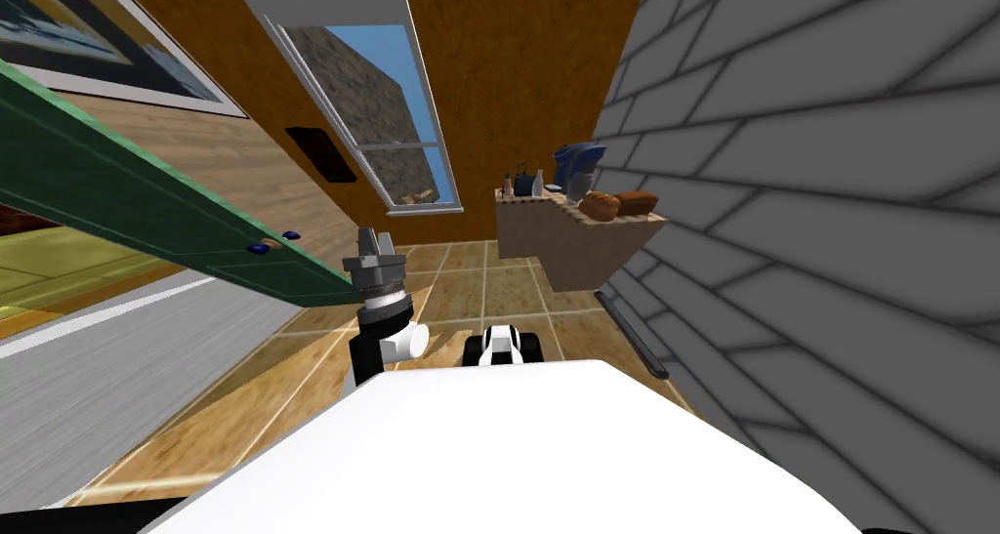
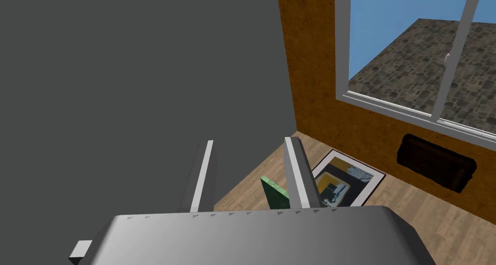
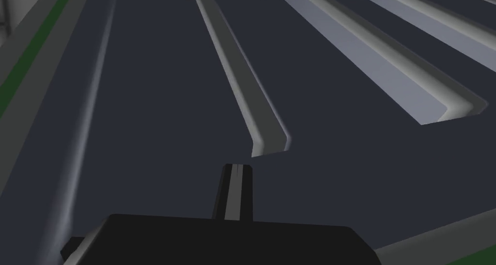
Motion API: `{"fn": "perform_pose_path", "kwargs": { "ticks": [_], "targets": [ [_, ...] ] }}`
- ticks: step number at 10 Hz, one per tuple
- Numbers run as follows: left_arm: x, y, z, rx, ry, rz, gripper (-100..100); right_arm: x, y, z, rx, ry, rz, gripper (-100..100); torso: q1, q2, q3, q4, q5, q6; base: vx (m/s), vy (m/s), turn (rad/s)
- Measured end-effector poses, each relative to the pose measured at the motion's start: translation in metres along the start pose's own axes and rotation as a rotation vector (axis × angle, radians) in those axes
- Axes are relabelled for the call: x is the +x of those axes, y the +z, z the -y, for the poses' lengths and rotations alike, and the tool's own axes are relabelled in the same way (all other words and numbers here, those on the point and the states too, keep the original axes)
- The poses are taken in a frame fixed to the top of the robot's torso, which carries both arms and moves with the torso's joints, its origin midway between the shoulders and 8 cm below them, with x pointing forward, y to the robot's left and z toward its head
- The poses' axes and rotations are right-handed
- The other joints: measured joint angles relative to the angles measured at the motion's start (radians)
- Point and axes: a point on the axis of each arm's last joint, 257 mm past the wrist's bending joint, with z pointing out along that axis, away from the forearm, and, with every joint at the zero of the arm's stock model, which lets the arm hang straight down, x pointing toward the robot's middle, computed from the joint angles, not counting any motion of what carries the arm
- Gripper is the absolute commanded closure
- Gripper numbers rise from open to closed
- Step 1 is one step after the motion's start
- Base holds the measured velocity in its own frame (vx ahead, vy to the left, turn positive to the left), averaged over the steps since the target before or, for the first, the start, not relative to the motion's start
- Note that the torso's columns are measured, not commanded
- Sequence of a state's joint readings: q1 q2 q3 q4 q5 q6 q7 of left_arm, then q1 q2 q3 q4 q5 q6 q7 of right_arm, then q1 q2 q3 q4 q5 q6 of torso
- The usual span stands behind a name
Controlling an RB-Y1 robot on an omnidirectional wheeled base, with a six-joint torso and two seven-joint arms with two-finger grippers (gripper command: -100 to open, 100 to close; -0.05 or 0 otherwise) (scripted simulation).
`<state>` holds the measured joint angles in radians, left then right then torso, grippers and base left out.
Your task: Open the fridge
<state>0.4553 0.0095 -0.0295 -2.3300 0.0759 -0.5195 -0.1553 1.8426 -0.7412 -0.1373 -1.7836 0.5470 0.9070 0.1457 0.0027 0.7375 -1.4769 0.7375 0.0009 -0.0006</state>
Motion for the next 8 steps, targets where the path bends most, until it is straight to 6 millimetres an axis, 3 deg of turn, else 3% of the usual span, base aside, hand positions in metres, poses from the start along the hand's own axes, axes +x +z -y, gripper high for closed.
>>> {"fn": "perform_pose_path", "kwargs": {
  "ticks": [1, 2, 4, 6, 8],
  "targets": [
    [0.000, 0.000, 0.000, 0.000, 0.000, 0.000, 0, 0.034, -0.003, 0.019, 0.039, 0.002, -0.069, 100, 0.001, 0.002, 0.001, 0.001, 0.000, 0.001, -0.025, 0.046, 0.358],
    [0.000, 0.000, 0.000, 0.000, 0.000, 0.000, 0, 0.055, -0.010, 0.037, 0.075, -0.003, -0.114, 100, -0.003, 0.001, 0.001, 0.001, -0.001, 0.000, -0.010, 0.020, 0.473],
    [0.000, 0.000, 0.000, 0.000, 0.000, 0.000, 0, 0.069, -0.014, 0.055, 0.133, -0.010, -0.139, 100, -0.006, -0.001, 0.000, 0.000, -0.002, 0.000, -0.015, 0.035, 0.296],
    [0.000, 0.000, 0.000, 0.000, 0.000, 0.000, 0, 0.128, -0.029, 0.088, 0.207, -0.011, -0.249, 100, 0.001, 0.000, 0.001, 0.000, 0.001, 0.000, -0.017, 0.081, 0.433],
    [0.000, 0.000, 0.000, 0.000, 0.000, 0.000, 0, 0.150, -0.050, 0.117, 0.275, -0.023, -0.303, 100, -0.006, -0.001, -0.001, 0.000, -0.001, -0.001, 0.005, 0.008, 0.330]
  ]
}}
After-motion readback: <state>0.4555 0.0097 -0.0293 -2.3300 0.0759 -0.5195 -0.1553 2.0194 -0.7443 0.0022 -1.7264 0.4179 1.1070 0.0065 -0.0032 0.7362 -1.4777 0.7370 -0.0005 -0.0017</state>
